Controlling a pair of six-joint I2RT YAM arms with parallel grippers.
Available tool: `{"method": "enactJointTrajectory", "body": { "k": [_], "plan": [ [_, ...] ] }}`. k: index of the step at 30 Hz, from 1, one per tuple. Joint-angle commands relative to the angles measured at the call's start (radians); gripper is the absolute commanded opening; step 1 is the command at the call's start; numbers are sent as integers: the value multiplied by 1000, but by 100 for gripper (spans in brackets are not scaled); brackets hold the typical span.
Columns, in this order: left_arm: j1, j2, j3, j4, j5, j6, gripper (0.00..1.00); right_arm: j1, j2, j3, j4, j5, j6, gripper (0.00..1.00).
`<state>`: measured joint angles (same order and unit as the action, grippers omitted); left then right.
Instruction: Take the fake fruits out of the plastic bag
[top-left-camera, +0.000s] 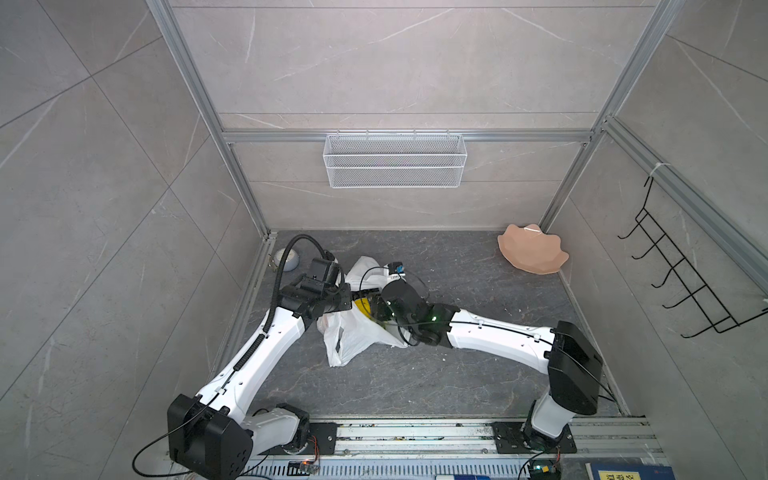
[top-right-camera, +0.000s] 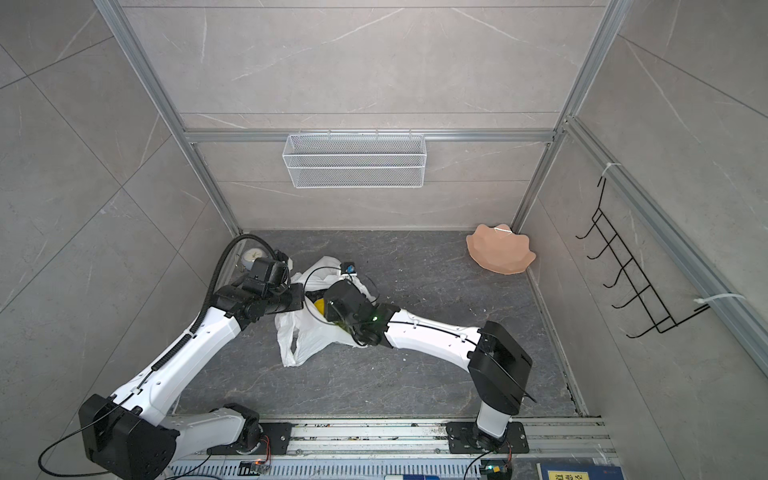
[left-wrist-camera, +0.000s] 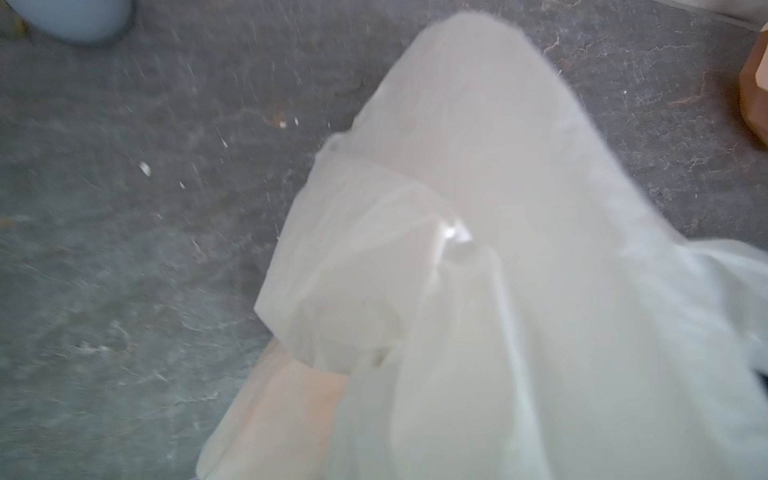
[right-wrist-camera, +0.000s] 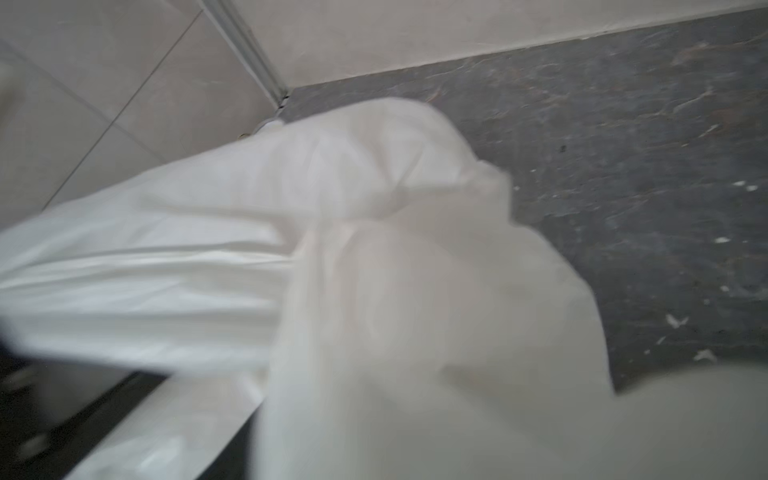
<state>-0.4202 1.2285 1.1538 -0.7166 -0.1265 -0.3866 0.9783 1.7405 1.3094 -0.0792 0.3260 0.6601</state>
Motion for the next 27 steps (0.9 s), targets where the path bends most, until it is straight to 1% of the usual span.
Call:
{"method": "enactJointTrajectory", "body": {
  "k": [1,3,4,5,9,11,13,14,16,17,18,20,22,24,27],
  "plan": [
    [-52,4,160,-51,-214,162,0,-66,22,13,-73,-44,-11,58],
    [-89,12,202,-64,-278,225,0,-70,22,-12,-58,-56,6,57],
    [-101,12,203,-65,-285,238,0,-70,22,-34,-47,-65,27,56],
    [-106,11,193,-64,-267,239,0,-70,19,-66,-26,-75,48,56],
    [-109,10,63,-28,-68,182,0,-70,14,-201,99,-123,118,55],
    [-109,40,8,-17,38,136,0,-67,12,-247,141,-141,124,54],
    [-109,98,-21,-40,122,85,2,-66,7,-272,141,-124,125,54],
    [-109,123,-23,-63,141,66,4,-66,1,-277,135,-111,123,53],
    [-109,144,-43,-79,153,18,14,-67,-18,-287,133,-98,101,53],
    [-109,132,-56,-75,143,-5,19,-66,-25,-288,129,-99,95,53],
    [-109,101,-79,-55,132,-33,26,-66,-32,-287,131,-112,85,53],
    [-109,34,-122,-1,118,-74,34,-63,-41,-285,141,-134,68,52],
    [-109,-16,-144,22,95,-112,38,-53,-41,-277,144,-141,59,52],
    [-109,-32,-147,3,54,-135,41,-44,-31,-267,152,-158,49,52],
    [-108,-44,-172,-30,-14,-184,58,-29,2,-240,155,-173,47,51]
  ]
}}
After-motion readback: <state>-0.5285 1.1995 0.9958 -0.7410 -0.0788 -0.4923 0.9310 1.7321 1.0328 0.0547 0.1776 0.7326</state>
